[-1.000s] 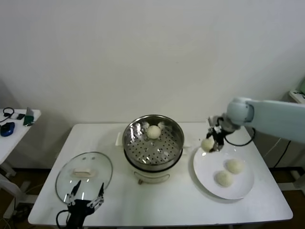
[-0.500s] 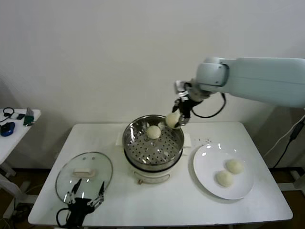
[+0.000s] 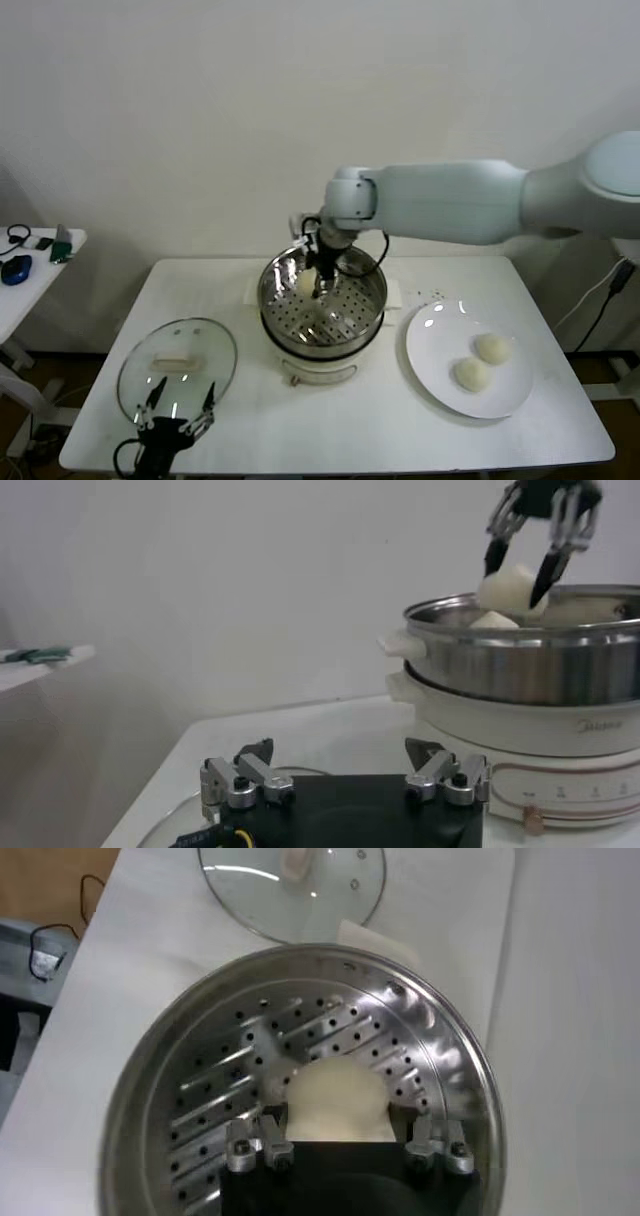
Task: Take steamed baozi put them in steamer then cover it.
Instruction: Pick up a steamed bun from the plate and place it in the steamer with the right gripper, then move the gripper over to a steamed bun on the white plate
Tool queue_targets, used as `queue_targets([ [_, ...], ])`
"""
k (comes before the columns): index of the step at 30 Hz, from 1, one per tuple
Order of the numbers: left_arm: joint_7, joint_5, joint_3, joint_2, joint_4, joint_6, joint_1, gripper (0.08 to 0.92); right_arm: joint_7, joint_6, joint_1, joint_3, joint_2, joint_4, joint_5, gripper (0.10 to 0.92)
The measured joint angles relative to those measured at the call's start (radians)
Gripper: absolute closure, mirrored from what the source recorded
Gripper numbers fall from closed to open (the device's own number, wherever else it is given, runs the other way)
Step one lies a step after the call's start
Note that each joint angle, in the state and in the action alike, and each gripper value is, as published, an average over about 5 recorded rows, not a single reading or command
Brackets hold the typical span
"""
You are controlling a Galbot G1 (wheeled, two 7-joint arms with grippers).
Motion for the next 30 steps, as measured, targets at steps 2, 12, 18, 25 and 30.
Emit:
queue_targets([
  [2, 0.0, -0.001, 0.0, -0.001, 0.001, -0.001, 0.001, 0.177, 0.002, 0.001, -0.023, 0.004, 0.022, -0.03, -0.008, 0.355],
  [12, 0.0, 0.0, 0.002, -0.009, 0.002, 0.002, -0.002, 0.177, 0.007, 0.006, -0.101, 0.012, 0.076, -0.118, -0.04, 0.297],
  [18, 0.002, 0.007, 0.005, -0.013, -0.001, 0.007, -0.002, 0.177, -0.001, 0.011, -0.099, 0.022, 0.069, -0.119, -0.047, 0.209],
  [25, 0.004, 0.018, 0.011, -0.019, -0.007, 0.01, 0.0, 0.177, -0.051, 0.045, -0.011, -0.001, -0.029, -0.035, -0.04, 0.203],
  [30, 0.004, 0.021, 0.014, -0.02, -0.009, 0.011, 0.001, 0.177, -0.115, 0.09, 0.102, -0.065, -0.181, 0.079, -0.042, 0.203],
])
